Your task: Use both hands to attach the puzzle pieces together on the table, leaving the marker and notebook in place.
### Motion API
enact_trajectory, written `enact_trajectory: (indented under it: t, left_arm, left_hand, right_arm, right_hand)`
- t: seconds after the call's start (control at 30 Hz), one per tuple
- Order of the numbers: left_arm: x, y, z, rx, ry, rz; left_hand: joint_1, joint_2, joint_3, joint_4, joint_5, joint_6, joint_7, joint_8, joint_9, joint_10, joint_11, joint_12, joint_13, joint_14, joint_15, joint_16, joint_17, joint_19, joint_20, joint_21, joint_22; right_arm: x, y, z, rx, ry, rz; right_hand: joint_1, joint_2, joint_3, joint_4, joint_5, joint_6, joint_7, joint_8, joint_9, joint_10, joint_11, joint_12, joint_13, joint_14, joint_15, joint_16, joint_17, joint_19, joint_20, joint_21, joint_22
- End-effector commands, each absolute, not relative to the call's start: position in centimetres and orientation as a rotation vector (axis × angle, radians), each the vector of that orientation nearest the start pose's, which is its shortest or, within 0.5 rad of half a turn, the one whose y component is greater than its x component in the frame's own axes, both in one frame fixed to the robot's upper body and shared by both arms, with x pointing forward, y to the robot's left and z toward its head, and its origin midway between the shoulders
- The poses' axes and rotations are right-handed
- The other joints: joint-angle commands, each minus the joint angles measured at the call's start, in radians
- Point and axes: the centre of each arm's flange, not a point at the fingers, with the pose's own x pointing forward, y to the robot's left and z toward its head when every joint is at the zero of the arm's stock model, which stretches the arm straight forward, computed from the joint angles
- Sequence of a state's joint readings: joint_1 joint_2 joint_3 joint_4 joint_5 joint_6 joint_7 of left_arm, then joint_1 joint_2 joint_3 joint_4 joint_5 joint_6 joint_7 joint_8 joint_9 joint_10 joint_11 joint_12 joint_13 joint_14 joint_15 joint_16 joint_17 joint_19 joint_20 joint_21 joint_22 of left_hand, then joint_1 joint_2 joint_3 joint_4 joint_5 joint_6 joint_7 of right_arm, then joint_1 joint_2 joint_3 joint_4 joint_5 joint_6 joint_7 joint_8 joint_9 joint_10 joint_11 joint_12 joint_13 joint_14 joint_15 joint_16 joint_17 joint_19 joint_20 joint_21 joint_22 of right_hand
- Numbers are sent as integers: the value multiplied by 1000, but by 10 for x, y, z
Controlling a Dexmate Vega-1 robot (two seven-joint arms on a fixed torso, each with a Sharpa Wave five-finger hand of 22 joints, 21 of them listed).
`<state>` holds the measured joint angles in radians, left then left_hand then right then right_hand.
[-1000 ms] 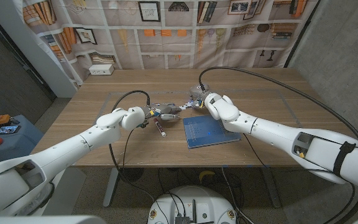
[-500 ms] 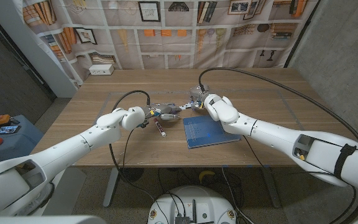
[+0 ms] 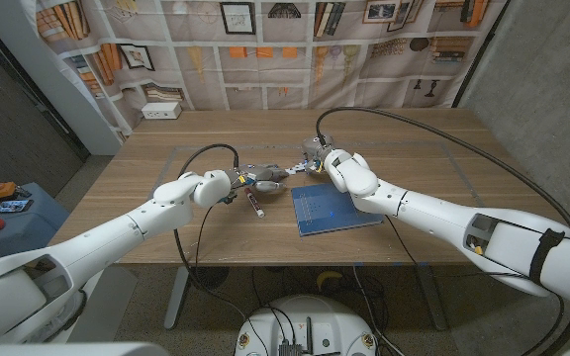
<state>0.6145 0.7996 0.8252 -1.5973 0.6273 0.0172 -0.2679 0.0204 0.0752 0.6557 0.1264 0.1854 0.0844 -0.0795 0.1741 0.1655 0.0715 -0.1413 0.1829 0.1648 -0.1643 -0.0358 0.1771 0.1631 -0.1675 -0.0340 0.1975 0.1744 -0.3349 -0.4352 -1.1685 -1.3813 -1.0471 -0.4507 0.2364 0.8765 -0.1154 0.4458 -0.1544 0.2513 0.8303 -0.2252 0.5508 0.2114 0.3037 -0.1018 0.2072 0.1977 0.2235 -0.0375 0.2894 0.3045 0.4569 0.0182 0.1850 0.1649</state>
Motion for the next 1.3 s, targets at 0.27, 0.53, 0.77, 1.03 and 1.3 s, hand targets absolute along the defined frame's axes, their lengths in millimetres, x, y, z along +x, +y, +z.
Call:
enact_trajectory:
  t: [0.27, 0.53, 0.77, 1.03, 1.3]
  left_arm:
    - [636, 193, -47, 1724, -445, -371]
    - [635, 194, -49, 1723, -443, -364]
    - [634, 195, -49, 1723, -433, -354]
    - [633, 196, -48, 1730, -438, -351]
    - [632, 196, -48, 1730, -437, -347]
  left_hand:
    - [8, 91, 10, -7, 2, 7, 7, 6, 5, 23, 6, 9, 6, -35, -47, 1, 1, -125, -37, 6, 2]
    - [10, 93, 13, -9, 2, 6, 8, 6, 5, 24, 5, 9, 6, -31, -47, 2, 1, -123, -37, 6, 2]
    - [11, 95, 16, -11, 2, 7, 9, 6, 6, 26, 5, 9, 6, -28, -46, 2, 1, -119, -36, 6, 2]
    - [13, 95, 19, -14, 2, 7, 9, 6, 6, 28, 6, 9, 7, -25, -46, 1, 1, -118, -36, 6, 2]
    - [14, 96, 21, -16, 1, 9, 10, 6, 6, 29, 7, 9, 7, -24, -46, 1, 1, -117, -36, 6, 2]
  right_arm:
    - [668, -50, 13, -2019, -506, -57]
    - [669, -48, 15, -2019, -498, -51]
    - [667, -48, 15, -2024, -498, -48]
    - [666, -49, 16, -2026, -499, -49]
    - [665, -49, 15, -2029, -505, -42]
  right_hand:
    - [0, 4, -6, 2, -2, 0, 2, -4, 2, 7, 5, -3, 4, 7, -1, 3, 3, -1, 4, 3, 4]
    - [-3, -1, -10, 2, -4, -8, 2, -9, 1, 1, 10, -6, 4, 3, 2, 1, 3, -3, 7, 3, 4]
    - [-7, -8, -13, 1, -5, -21, 3, -16, 0, -6, 8, -8, 4, 2, 6, -1, 3, -5, 8, 3, 4]
    - [-11, -12, -16, 1, -4, -33, 3, -23, -2, -11, 12, -10, 4, 0, 9, -3, 4, -8, 10, 2, 4]
    - [-14, -13, -18, 2, -4, -42, 3, -29, -2, -16, 12, -11, 5, -2, 8, -5, 4, -11, 12, 2, 4]
